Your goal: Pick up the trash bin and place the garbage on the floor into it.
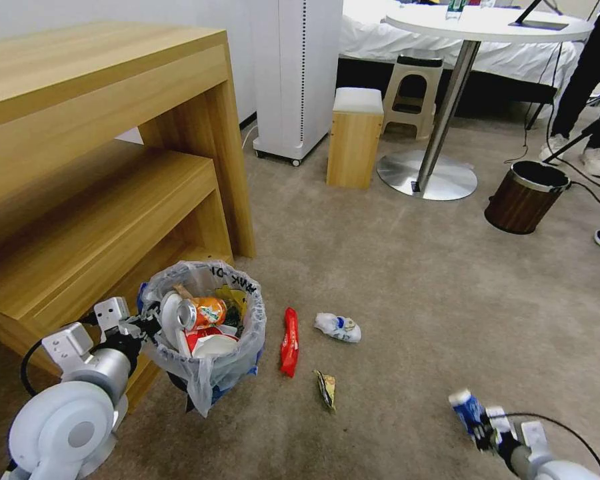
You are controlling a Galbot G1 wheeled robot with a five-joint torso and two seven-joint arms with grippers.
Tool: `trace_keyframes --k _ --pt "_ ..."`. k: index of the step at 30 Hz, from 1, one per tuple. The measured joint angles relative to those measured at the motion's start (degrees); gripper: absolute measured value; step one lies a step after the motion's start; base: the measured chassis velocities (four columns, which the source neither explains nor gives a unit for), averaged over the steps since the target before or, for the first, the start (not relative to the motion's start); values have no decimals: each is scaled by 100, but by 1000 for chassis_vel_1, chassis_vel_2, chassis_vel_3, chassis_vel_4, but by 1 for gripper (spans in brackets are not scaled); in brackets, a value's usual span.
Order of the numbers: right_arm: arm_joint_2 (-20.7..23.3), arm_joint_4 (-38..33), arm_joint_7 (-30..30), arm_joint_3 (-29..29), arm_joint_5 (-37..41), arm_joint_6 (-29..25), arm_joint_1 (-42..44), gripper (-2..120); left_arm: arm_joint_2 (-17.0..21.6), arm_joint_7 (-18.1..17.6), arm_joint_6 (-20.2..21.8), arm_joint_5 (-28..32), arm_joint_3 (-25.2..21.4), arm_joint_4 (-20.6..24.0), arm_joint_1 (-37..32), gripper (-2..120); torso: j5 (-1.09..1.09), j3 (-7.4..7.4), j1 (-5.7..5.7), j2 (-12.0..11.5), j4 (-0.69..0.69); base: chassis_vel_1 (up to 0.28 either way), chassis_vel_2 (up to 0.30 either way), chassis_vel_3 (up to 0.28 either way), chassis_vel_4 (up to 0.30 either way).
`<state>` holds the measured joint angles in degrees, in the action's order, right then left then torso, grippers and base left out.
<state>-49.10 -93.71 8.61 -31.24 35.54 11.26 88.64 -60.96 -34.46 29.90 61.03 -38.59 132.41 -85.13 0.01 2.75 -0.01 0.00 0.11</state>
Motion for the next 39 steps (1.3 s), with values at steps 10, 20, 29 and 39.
trace_keyframes --k 10,20,29,39 --pt "113 -1168 1464 -90 1588 -1383 -810 0 -15 -45 101 -59 289 149 -80 2 -2 0 0 0 0 0 0 0 0" --pt "-134 -1226 3446 756 2645 -1983 -2006 0 -75 -64 183 124 694 424 -255 2 -1 0 0 0 0 0 0 0 0" --pt "-318 -788 4009 1497 2990 -1923 -2840 0 -122 -127 226 263 1000 592 -274 2 -2 0 0 0 0 0 0 0 0" --pt "-383 28 4626 2686 2738 -1611 -3644 0 -226 -64 225 185 1346 578 -144 2 -1 0 0 0 0 0 0 0 0"
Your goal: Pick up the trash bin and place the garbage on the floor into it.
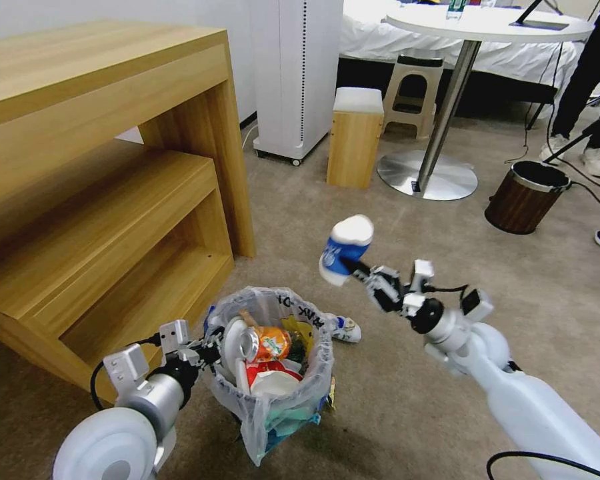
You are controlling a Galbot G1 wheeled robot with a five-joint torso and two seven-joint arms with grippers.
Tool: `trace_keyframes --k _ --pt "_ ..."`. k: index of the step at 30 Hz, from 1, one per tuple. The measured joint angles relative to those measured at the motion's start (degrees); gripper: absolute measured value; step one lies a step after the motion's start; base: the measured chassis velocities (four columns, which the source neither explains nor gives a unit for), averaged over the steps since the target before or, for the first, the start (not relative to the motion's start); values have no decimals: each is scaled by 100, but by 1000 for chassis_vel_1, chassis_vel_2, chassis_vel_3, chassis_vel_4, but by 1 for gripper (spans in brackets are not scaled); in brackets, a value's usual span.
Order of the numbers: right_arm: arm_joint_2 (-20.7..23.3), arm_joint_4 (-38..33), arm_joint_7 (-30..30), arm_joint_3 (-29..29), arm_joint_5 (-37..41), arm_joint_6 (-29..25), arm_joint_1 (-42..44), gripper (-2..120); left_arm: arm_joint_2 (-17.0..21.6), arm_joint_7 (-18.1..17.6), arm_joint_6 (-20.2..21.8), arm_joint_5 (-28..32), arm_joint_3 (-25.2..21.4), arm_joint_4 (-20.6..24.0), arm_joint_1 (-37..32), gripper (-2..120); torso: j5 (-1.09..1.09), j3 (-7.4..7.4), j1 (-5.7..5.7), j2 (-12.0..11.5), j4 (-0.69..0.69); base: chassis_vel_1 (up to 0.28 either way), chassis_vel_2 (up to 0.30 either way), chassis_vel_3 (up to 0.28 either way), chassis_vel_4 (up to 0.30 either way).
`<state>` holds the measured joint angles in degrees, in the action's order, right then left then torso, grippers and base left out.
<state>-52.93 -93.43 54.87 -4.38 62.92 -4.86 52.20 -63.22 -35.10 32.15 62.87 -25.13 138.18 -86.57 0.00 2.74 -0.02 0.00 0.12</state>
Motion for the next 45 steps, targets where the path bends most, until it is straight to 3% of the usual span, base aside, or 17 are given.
trace_keyframes --k 9,20,25,29,32,34,36,38,41,44,45 --pt "-100 391 730 566 -144 421 -632 0 -14 15 -5 -19 -13 -56 49 2 0 0 0 0 -1 0 0 0 0" --pt "-66 562 1340 630 -615 1052 -876 0 -17 23 -5 -19 -95 18 16 2 0 0 0 0 0 0 0 0 0" --pt "-30 487 1438 566 -623 1174 -804 24 -13 23 -2 -16 -137 43 -7 2 1 0 0 0 -1 0 0 0 0" --pt "16 397 1456 488 -622 1239 -731 30 -12 23 -2 -16 -138 51 -8 2 0 -1 0 0 -1 0 0 0 0" --pt "148 250 1455 255 -648 1350 -532 49 -9 16 13 -18 -137 67 -9 2 0 -1 0 0 0 0 0 0 0" --pt "177 229 1428 191 -661 1366 -474 50 -9 13 15 -19 -133 73 -9 2 0 -1 0 0 0 0 0 0 0" --pt "235 155 1357 38 -662 1372 -330 64 -11 7 20 -28 -117 79 -12 2 1 0 0 0 0 0 0 0 0" --pt "253 108 1328 -50 -654 1362 -265 67 -11 5 22 -34 -116 80 -13 2 0 -1 0 0 0 0 0 0 0" --pt "287 -46 1064 -232 -566 1200 -138 77 -4 -3 23 -33 -151 81 -12 2 1 0 0 0 0 0 0 0 0" --pt "322 -367 -232 -590 -343 811 113 92 18 -28 5 -87 -308 60 1 2 0 -1 0 0 0 0 0 0 0" --pt "322 -367 -232 -590 -343 811 113 92 18 -28 5 -87 -308 60 1 2 0 -1 0 0 0 0 0 0 0"
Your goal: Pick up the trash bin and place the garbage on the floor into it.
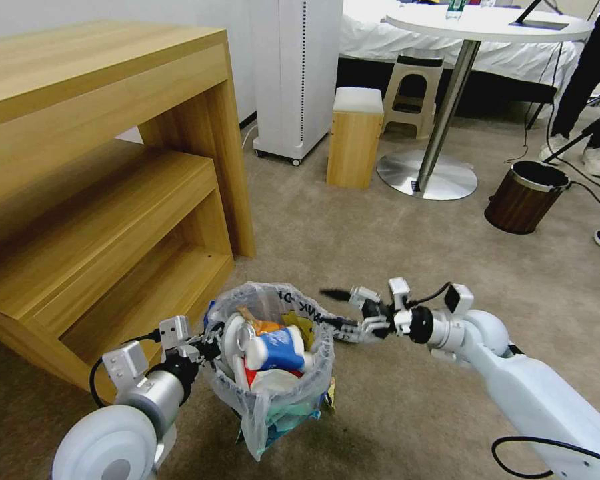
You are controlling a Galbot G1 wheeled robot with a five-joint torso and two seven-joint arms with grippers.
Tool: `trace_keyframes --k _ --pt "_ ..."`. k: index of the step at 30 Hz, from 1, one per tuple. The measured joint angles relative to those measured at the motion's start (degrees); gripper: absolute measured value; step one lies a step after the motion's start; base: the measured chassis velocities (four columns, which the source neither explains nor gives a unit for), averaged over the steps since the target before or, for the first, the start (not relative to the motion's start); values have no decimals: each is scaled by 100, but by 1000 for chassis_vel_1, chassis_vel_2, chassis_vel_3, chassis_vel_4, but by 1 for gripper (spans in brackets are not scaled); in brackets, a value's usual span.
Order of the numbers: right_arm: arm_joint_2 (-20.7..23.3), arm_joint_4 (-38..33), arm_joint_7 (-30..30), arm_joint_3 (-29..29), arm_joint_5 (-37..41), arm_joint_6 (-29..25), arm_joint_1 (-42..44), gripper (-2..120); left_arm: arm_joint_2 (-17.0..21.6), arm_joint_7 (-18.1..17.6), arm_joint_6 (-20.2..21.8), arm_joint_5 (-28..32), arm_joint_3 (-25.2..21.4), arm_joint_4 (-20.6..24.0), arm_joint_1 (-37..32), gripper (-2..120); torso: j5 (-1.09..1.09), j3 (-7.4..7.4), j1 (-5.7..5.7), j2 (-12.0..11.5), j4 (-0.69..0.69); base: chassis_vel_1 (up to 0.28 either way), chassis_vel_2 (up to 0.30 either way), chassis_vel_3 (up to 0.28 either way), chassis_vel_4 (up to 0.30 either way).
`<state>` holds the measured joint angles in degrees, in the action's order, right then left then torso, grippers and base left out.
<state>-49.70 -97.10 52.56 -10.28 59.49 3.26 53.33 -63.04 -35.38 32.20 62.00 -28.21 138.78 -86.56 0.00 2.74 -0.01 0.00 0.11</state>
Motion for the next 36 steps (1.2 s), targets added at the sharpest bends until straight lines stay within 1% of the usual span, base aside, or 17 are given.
trace_keyframes --k 1,2,3,4,6,7,9,11,12,14,18,20,22,25,27,29,36 --pt "-1 -93 -583 -189 23 -174 118 94 13 -26 -15 -52 -63 -14 2 2 -1 0 0 0 -1 0 0 0 0" --pt "-12 -166 -1026 -416 21 -335 257 99 30 -55 -25 -76 -124 -15 0 2 0 0 0 0 -1 0 0 0 0" --pt "-18 -225 -1355 -616 14 -564 402 99 46 -70 -34 -90 -171 -13 -10 2 0 0 0 0 -1 0 0 0 0" --pt "-18 -225 -1355 -616 14 -564 402 99 46 -70 -34 -90 -171 -13 -10 2 0 0 0 0 -1 0 0 0 0" --pt "-23 -387 -2111 -1098 -115 -923 796 100 94 -94 -44 -121 -285 -12 -27 2 0 0 0 0 0 0 0 0 0" --pt "-23 -387 -2111 -1098 -115 -923 796 100 94 -94 -44 -121 -285 -12 -27 2 0 0 0 0 0 0 0 0 0" --pt "-33 -511 -2611 -1529 -320 -1074 1168 100 136 -155 -44 -147 -410 -37 -15 2 0 0 0 0 2 0 0 0 0" --pt "-70 -637 -2938 -1946 -495 -1208 1604 100 160 -204 -43 -220 -585 -89 25 2 0 0 0 0 0 0 0 0 0" --pt "-70 -637 -2938 -1946 -495 -1208 1604 100 160 -204 -43 -220 -585 -89 25 2 0 0 0 0 0 0 0 0 0" --pt "-152 -782 -3079 -2412 -660 -1354 2109 100 154 -285 14 -212 -844 -99 45 2 0 0 0 0 1 0 0 0 0" --pt "-225 -834 -3073 -2655 -827 -1501 2421 100 144 -330 81 -208 -1061 -95 34 2 -2 0 0 0 2 0 0 0 0" --pt "-340 -889 -3066 -2834 -1003 -1660 2724 100 125 -356 125 -198 -1436 -109 16 2 -1 0 0 0 1 0 0 0 0" --pt "-372 -899 -3068 -2854 -1036 -1694 2785 100 120 -360 126 -188 -1531 -124 12 2 0 0 0 0 1 0 0 0 0" --pt "-544 -915 -3098 -2879 -1206 -1868 2938 100 60 -365 134 43 -1998 -187 -5 2 -1 0 0 0 0 0 0 0 0" --pt "-577 -910 -3108 -2872 -1237 -1906 2943 100 48 -365 135 100 -2075 -197 -7 2 -1 0 0 0 0 0 0 0 0" --pt "-696 -858 -3234 -2732 -1321 -2008 2941 100 14 -365 135 361 -2450 -280 -8 2 0 0 0 0 0 0 0 0 0" --pt "-794 -735 -3167 -2468 -1383 -2070 2913 100 8 -382 151 572 -2668 -321 10 2 -1 0 0 0 0 0 0 0 0"
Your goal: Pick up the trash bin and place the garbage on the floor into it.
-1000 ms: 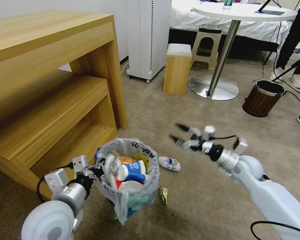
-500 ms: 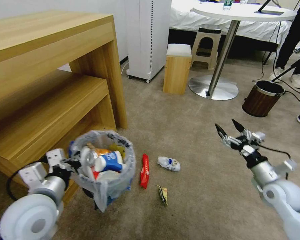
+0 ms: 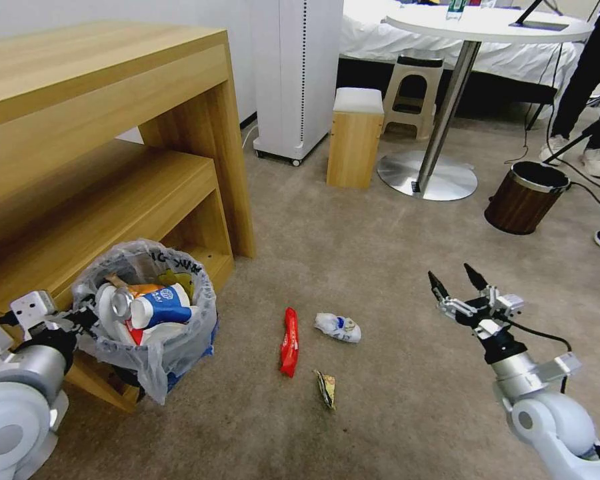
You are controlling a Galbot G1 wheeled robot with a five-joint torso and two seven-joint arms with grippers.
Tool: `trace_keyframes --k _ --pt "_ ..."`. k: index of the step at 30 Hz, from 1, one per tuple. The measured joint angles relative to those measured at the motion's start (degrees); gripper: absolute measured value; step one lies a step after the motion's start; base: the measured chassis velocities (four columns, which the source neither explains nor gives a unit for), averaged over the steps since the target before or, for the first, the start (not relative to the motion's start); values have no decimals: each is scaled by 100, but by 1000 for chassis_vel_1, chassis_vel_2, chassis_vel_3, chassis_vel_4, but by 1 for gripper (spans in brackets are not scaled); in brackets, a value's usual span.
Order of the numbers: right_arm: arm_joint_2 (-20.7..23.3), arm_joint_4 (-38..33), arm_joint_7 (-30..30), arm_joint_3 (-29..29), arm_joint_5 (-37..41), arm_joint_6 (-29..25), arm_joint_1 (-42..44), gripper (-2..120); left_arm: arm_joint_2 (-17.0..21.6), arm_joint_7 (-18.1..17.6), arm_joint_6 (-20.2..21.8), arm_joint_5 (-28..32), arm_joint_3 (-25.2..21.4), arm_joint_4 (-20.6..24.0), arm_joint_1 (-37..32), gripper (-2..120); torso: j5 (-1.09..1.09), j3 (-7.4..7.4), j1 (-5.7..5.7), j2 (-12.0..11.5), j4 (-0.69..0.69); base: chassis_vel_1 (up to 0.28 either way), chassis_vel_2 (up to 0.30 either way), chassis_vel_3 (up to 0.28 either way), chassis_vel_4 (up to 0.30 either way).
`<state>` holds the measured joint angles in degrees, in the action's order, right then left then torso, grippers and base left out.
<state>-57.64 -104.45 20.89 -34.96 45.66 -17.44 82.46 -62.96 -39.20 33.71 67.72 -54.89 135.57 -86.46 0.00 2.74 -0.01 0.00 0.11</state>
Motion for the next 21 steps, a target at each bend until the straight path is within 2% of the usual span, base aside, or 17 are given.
trace_keyframes --k 12,21 --pt "24 121 198 166 -5 -148 -51 100 -70 -17 22 40 187 56 13 2 0 0 0 0 0 -3 4 5 -5" --pt "44 175 232 241 12 -276 -89 100 -125 -10 22 -77 406 60 41 2 0 2 0 0 0 -132 142 129 -128"
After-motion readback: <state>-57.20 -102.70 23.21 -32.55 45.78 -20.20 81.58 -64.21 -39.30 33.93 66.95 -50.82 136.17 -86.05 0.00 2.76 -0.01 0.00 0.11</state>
